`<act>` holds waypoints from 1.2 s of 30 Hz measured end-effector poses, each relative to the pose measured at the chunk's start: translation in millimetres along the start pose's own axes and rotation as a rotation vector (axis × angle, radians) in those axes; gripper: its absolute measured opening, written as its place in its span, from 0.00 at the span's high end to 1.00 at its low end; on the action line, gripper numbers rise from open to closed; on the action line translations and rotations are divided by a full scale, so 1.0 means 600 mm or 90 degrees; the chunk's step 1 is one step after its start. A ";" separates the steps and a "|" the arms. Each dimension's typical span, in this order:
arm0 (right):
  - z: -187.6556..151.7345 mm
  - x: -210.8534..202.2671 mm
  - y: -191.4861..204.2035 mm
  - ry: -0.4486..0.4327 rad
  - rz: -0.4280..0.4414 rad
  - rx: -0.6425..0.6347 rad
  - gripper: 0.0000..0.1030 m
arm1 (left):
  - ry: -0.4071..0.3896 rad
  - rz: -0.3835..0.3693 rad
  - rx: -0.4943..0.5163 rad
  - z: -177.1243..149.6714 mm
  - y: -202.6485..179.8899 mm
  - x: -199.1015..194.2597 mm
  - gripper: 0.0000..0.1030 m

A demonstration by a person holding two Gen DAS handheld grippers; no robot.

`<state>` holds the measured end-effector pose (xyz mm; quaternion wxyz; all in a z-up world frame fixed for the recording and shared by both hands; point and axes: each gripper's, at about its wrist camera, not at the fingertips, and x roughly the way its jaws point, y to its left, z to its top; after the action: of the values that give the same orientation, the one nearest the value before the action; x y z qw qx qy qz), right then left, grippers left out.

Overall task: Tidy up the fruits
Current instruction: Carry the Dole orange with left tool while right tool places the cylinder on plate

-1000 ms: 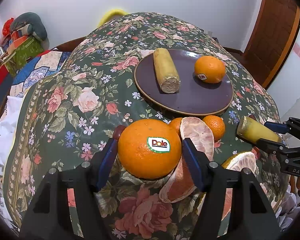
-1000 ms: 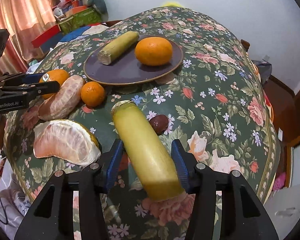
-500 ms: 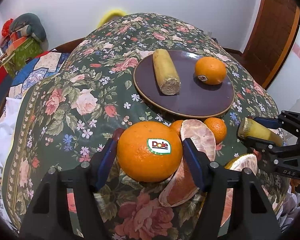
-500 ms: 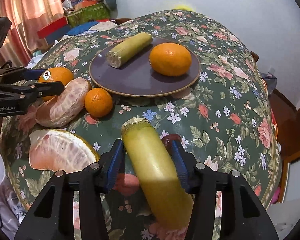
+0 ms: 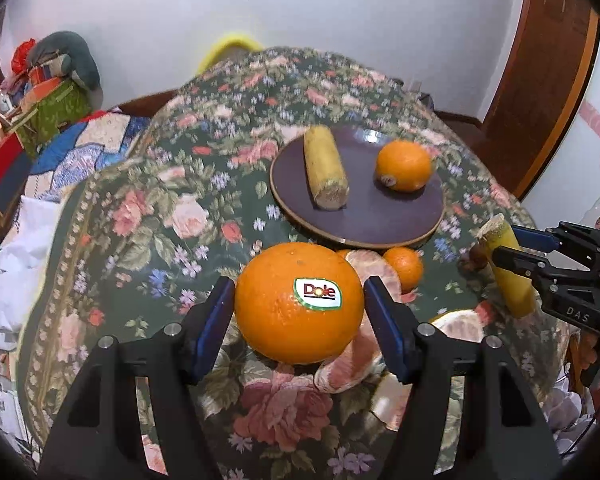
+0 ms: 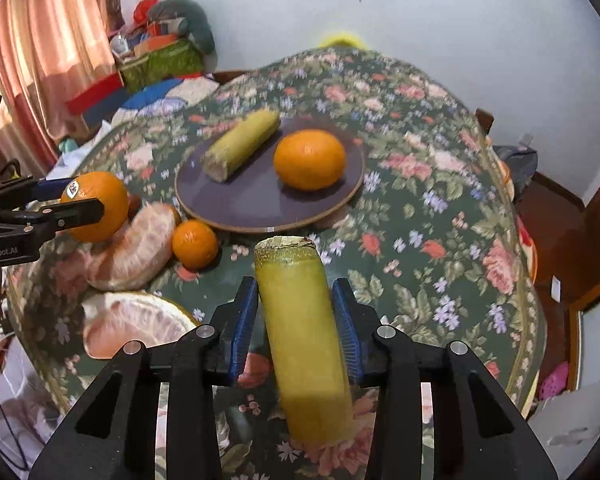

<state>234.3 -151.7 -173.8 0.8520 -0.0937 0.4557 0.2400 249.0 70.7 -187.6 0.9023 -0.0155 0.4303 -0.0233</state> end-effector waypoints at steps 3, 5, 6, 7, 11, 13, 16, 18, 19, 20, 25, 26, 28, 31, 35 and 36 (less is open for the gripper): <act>0.009 -0.024 0.004 -0.024 -0.003 0.001 0.67 | -0.025 0.001 0.001 0.009 -0.005 -0.026 0.36; 0.017 -0.039 0.006 -0.041 -0.002 0.002 0.68 | -0.040 -0.002 0.002 0.017 -0.009 -0.040 0.36; 0.021 -0.044 0.007 -0.047 -0.002 0.002 0.69 | -0.047 -0.003 0.002 0.021 -0.011 -0.047 0.36; 0.026 -0.048 0.007 -0.053 0.003 0.004 0.69 | -0.054 -0.005 0.002 0.025 -0.014 -0.052 0.36; 0.043 -0.057 0.012 -0.073 0.008 0.004 0.69 | -0.078 -0.011 0.004 0.042 -0.025 -0.068 0.36; 0.052 -0.058 0.014 -0.081 0.010 0.006 0.69 | -0.088 -0.014 0.005 0.049 -0.029 -0.070 0.36; 0.064 -0.057 0.015 -0.090 0.020 0.011 0.69 | -0.092 -0.017 0.007 0.058 -0.033 -0.066 0.36; 0.071 -0.055 0.017 -0.095 0.022 0.008 0.69 | -0.092 -0.015 0.008 0.062 -0.036 -0.060 0.36; 0.075 -0.053 0.018 -0.097 0.024 0.007 0.69 | -0.091 -0.015 0.009 0.065 -0.036 -0.056 0.36; 0.080 -0.050 0.019 -0.097 0.027 0.007 0.69 | -0.089 -0.017 0.008 0.067 -0.036 -0.050 0.36; 0.098 -0.034 0.022 -0.098 0.038 0.009 0.69 | -0.081 -0.019 0.004 0.077 -0.034 -0.021 0.36; 0.103 -0.029 0.023 -0.098 0.041 0.010 0.69 | -0.079 -0.020 0.004 0.078 -0.035 -0.016 0.36; 0.111 -0.019 0.024 -0.096 0.048 0.009 0.69 | -0.073 -0.022 0.002 0.080 -0.033 -0.004 0.36; 0.119 -0.005 0.028 -0.091 0.053 0.005 0.69 | -0.064 -0.025 -0.001 0.083 -0.031 0.016 0.36; 0.131 0.020 0.031 -0.078 0.062 0.000 0.69 | -0.056 -0.031 -0.014 0.088 -0.021 0.039 0.36; 0.134 0.026 0.032 -0.075 0.065 0.000 0.69 | -0.055 -0.031 -0.016 0.090 -0.020 0.044 0.36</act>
<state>291.0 -99.6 -140.2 0.8641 -0.0565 0.4088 0.2881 307.1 58.0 -173.5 0.9188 -0.0382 0.3908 -0.0392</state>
